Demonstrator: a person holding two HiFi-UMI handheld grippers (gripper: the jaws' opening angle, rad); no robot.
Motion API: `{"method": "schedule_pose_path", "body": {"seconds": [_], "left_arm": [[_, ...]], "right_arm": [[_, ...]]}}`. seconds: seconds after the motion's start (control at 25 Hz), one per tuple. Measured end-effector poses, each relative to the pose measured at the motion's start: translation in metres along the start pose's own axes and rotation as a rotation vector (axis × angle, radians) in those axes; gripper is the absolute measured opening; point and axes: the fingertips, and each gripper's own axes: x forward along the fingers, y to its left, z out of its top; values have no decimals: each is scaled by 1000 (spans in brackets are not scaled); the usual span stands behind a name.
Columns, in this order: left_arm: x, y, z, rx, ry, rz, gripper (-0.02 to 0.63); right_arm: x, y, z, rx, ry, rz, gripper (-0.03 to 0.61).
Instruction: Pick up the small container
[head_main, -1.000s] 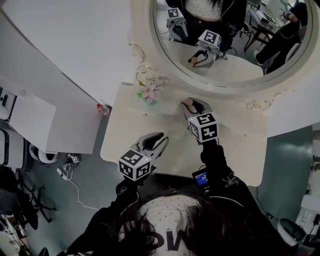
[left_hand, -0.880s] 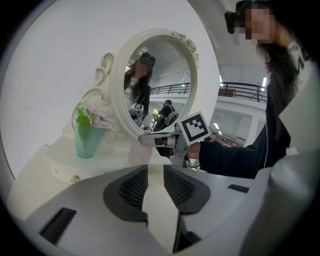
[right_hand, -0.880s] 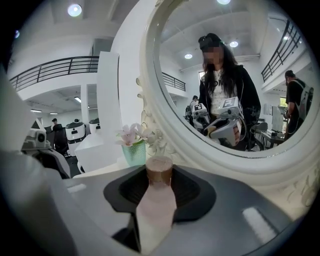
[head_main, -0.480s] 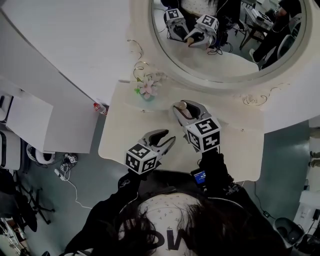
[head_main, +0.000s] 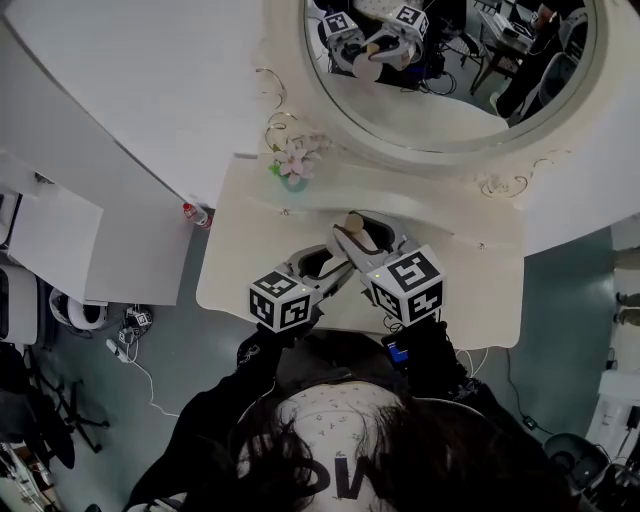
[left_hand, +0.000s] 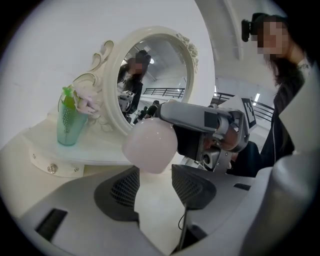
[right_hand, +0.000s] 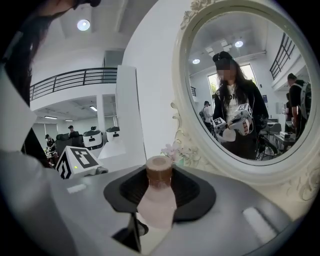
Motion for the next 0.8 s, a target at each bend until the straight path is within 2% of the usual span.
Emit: {"method": "schedule_pose_path", "body": {"seconds": [0.56,0.8], "left_arm": [[-49,-31,-19,87,14,-22,183],[-68,-51,-43,77,32,-64,183]], "right_arm": [[-30,61,-2,6,-41,-37,146],[-48,89,-17,7,-39,-67,146]]}}
